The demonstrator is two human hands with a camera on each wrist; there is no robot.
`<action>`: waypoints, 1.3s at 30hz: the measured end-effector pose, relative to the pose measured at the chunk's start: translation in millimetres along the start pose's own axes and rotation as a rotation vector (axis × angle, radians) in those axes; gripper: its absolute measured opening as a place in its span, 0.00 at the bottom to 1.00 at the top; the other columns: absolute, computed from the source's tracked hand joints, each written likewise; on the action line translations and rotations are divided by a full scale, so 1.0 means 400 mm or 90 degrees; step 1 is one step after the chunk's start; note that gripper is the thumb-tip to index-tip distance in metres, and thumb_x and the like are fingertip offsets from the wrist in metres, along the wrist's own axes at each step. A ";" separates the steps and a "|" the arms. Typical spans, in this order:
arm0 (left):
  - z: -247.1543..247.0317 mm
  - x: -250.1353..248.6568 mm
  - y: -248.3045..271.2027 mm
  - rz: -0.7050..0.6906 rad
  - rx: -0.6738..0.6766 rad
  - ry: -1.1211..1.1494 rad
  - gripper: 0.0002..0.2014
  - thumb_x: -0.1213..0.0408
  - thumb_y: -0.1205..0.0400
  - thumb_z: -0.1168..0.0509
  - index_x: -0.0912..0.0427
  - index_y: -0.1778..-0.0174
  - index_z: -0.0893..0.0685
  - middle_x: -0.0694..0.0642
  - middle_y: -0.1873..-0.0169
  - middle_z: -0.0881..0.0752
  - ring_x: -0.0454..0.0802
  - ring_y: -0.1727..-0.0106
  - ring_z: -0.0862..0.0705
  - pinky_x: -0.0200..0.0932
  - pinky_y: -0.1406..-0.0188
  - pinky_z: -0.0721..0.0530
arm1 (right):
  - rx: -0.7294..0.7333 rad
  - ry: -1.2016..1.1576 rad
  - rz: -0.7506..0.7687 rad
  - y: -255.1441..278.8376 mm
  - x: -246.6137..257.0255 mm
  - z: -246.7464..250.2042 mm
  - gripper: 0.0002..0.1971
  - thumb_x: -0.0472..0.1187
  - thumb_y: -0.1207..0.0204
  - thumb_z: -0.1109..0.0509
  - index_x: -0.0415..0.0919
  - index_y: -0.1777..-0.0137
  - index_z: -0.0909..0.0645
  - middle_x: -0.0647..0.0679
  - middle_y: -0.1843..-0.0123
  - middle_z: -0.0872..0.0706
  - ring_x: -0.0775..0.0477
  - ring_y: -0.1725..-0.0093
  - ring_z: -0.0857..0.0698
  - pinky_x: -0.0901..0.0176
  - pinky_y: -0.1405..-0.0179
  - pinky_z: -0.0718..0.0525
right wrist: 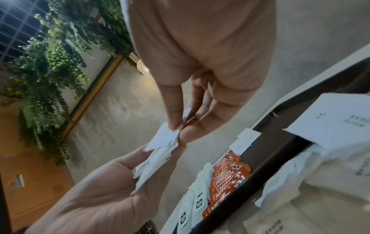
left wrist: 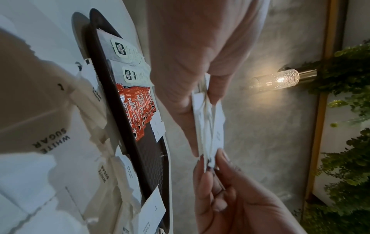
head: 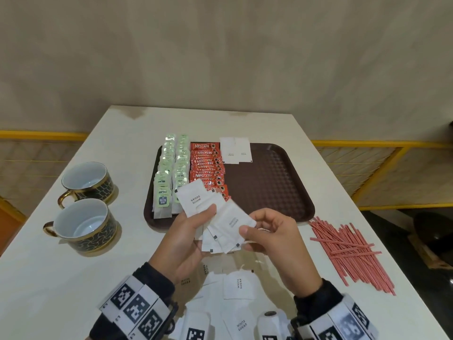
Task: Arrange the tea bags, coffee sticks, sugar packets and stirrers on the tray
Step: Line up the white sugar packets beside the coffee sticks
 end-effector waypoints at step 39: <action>0.010 -0.075 -0.103 -0.129 -0.101 -0.275 0.16 0.81 0.30 0.27 0.57 0.53 0.14 0.47 0.66 0.08 0.41 0.63 0.09 0.32 0.72 0.15 | 0.094 0.101 -0.061 -0.183 0.064 0.021 0.02 0.28 0.24 0.27 0.32 0.57 0.17 0.29 0.58 0.15 0.52 0.65 0.10 0.64 0.69 0.13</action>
Point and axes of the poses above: each hand's wrist, its own y-axis away from the middle knuckle, its own z-axis out of the back of the hand, x = y × z, the point moved 9 cm from there along -y, towards the middle knuckle
